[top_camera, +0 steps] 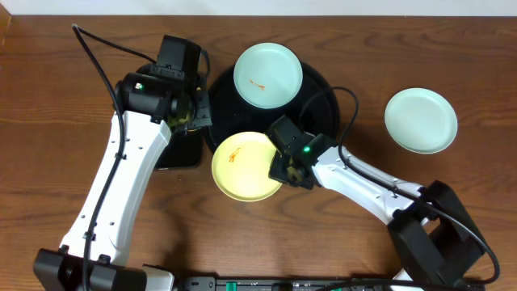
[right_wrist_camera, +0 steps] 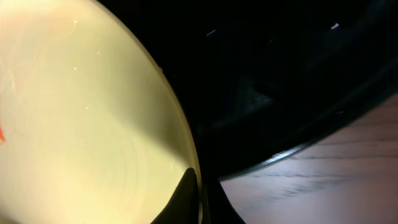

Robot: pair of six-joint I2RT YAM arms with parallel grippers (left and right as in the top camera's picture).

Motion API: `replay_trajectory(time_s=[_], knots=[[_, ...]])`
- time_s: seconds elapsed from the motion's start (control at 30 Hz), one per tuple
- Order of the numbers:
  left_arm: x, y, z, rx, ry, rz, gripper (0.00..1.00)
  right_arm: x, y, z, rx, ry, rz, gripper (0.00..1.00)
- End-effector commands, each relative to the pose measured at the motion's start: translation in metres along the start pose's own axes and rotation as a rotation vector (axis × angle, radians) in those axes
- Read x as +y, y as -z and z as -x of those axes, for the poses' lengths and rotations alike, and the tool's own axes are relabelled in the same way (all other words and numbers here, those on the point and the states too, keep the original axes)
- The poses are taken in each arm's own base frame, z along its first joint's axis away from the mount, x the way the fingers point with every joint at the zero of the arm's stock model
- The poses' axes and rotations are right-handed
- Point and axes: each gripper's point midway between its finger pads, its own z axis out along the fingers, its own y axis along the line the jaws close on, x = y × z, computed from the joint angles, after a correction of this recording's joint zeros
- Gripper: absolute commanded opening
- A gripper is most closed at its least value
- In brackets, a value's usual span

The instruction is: Clean dirty plates on tray and stack at the side

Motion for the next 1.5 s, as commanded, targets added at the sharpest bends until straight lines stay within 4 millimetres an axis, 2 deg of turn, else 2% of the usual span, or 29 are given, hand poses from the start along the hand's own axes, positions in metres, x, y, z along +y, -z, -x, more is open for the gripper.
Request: replay_trajectory(time_s=[0.0,0.17,0.27,0.37,0.43,0.6,0.73,0.97,1.13,1.27,1.37,1.47], knots=[[0.003,0.007,0.001,-0.022,0.008,0.005,0.08,0.013,0.045,0.036,-0.150,0.144,0.030,0.01],[0.000,0.007,0.001,-0.020,0.008,-0.012,0.08,-0.001,0.093,0.086,-0.327,0.308,-0.090,0.01],[-0.011,0.007,-0.001,-0.006,-0.003,-0.073,0.08,-0.009,0.106,0.113,-0.422,0.444,-0.178,0.01],[-0.018,0.007,-0.003,0.005,-0.019,-0.109,0.08,-0.018,0.110,0.128,-0.451,0.526,-0.238,0.01],[-0.012,0.006,-0.002,-0.002,-0.026,-0.075,0.08,-0.026,0.112,0.136,-0.456,0.515,-0.254,0.01],[0.025,-0.005,0.013,-0.043,-0.004,0.113,0.08,-0.045,0.111,0.150,-0.437,0.454,-0.255,0.01],[0.038,-0.035,0.015,0.023,-0.034,0.173,0.08,-0.050,0.097,0.148,-0.372,0.436,-0.215,0.01],[0.053,-0.101,0.000,0.210,-0.043,0.227,0.08,-0.056,0.083,0.149,-0.368,0.455,-0.226,0.01],[0.056,-0.138,-0.006,0.288,0.006,0.168,0.08,-0.056,0.082,0.149,-0.367,0.474,-0.230,0.01],[0.053,-0.161,-0.010,0.343,0.031,0.052,0.08,-0.056,0.082,0.149,-0.365,0.481,-0.231,0.01],[0.061,-0.169,-0.011,0.362,0.055,0.036,0.49,-0.056,0.082,0.149,-0.365,0.481,-0.231,0.01],[0.070,-0.169,-0.009,0.361,0.074,0.040,0.55,-0.056,0.082,0.149,-0.365,0.481,-0.231,0.01]])
